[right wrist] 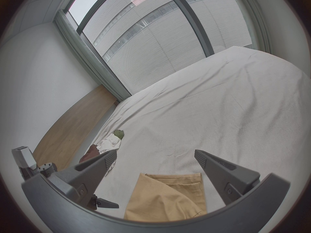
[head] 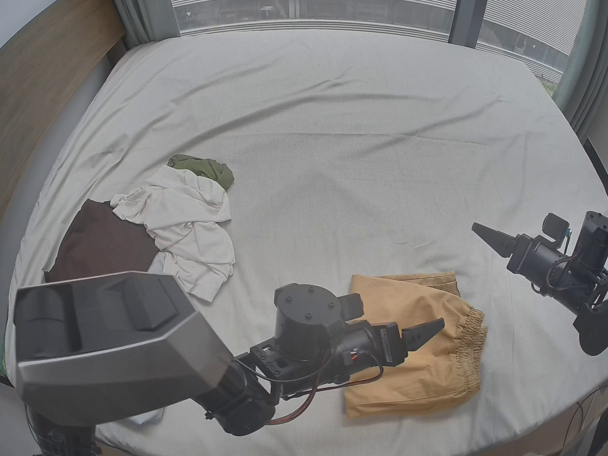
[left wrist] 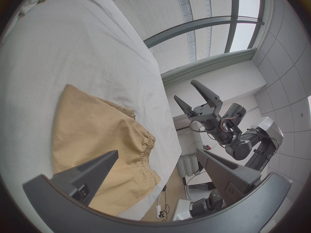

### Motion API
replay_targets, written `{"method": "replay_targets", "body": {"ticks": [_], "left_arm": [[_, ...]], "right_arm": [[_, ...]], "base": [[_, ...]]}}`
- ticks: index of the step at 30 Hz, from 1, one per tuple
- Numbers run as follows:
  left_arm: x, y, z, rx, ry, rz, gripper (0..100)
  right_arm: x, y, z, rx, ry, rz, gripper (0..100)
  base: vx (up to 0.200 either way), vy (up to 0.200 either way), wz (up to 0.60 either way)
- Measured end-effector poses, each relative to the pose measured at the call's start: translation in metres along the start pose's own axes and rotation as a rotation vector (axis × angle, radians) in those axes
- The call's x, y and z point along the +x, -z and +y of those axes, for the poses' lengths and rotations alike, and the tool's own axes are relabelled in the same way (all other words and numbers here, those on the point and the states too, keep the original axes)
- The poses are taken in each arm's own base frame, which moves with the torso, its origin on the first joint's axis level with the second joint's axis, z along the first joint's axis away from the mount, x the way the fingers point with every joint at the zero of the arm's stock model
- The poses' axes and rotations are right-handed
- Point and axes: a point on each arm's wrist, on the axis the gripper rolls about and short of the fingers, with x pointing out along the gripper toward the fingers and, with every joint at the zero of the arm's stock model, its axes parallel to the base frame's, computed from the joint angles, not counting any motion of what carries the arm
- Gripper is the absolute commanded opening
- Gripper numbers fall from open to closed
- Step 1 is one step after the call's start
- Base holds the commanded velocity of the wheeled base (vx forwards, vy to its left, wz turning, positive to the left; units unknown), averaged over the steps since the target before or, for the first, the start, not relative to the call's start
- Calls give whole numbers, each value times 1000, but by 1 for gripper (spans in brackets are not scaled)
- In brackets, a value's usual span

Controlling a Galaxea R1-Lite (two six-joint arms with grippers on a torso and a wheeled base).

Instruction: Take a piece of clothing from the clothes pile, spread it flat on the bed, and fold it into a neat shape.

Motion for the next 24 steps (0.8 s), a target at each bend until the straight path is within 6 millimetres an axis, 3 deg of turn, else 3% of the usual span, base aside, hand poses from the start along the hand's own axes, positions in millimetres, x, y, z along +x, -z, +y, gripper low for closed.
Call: {"method": "replay_targets", "body": {"ticks": [16,24], "left_arm": [[-85,-38,-13,43,-96,-107,100],[-141,-50,-10,77,-160,-166,100]], "right_arm": [[-4,-1,16,-9,-54,2,100],[-4,1,20,-9,-67,9,100]], "base": [[0,0,0],[0,0,0]]}}
